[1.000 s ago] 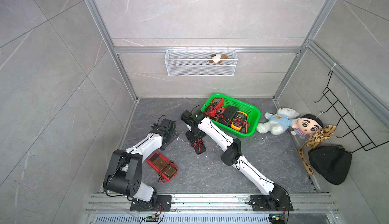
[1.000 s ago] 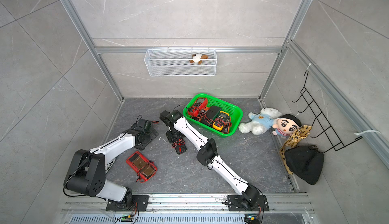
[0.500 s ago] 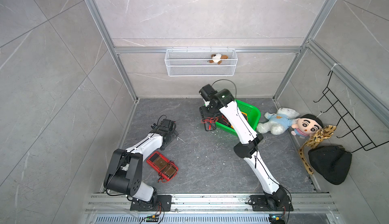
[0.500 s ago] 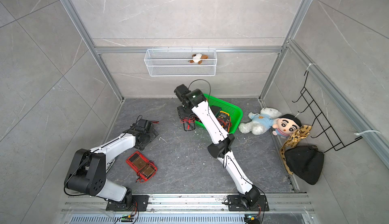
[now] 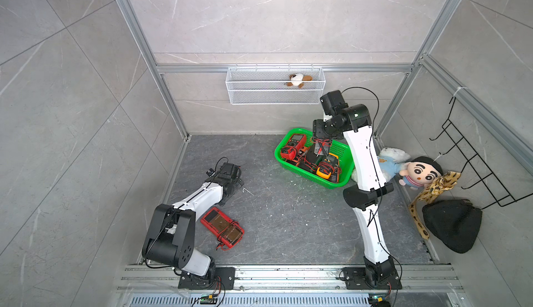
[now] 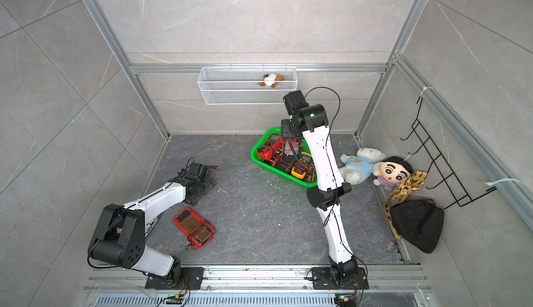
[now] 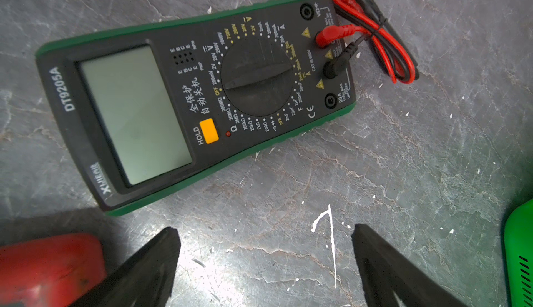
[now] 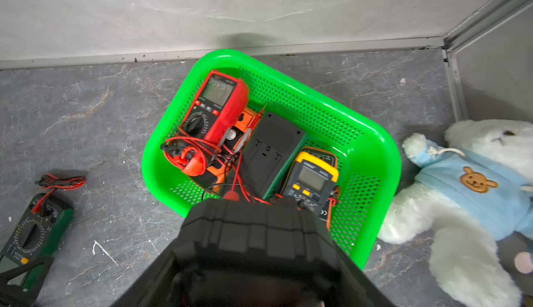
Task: Put the multimeter into the basket
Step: Place the multimeter in the basket.
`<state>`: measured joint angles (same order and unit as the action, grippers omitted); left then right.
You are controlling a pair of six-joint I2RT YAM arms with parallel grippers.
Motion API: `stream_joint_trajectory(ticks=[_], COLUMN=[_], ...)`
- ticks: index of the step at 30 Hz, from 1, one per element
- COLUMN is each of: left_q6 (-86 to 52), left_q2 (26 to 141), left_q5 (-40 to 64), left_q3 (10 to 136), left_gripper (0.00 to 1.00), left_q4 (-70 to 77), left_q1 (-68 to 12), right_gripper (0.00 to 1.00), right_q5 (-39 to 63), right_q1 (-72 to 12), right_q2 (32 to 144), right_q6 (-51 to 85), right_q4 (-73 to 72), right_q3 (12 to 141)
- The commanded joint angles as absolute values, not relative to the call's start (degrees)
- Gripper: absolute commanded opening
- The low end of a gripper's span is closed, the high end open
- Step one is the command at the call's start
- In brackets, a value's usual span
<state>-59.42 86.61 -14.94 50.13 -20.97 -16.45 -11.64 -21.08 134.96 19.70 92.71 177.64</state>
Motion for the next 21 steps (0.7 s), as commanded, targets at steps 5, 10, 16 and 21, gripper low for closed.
stream_joint_trajectory(ticks=[5,10,16,21], left_q6=[-59.24,-59.22,-59.41,-59.02], left_q2=[86.7,87.78,88.33,88.42], left_q5=[-16.1,-15.72,-14.64,-14.42], left_q3=[52.92,53.7,54.64,56.13], left_gripper=[0.98,0.98,0.98,0.98], left_q4=[-21.01,-20.67,-20.37,-20.91], left_q1=[-16.17,-16.17,-16.25,-16.26], right_gripper=[0.0,0.0,0.0,0.0], right_q5=[-7.16,-5.32,-4.33,-1.93], right_q1=[-14.57,-10.57,-9.69,-9.09], right_q2=[129.96,129.01,128.71,123.9], right_q6=[16.65,16.59,16.96,17.13], right_q4=[101.22,100.77,93.56,80.84], right_q3=[175.25,177.45,180.09,170.13])
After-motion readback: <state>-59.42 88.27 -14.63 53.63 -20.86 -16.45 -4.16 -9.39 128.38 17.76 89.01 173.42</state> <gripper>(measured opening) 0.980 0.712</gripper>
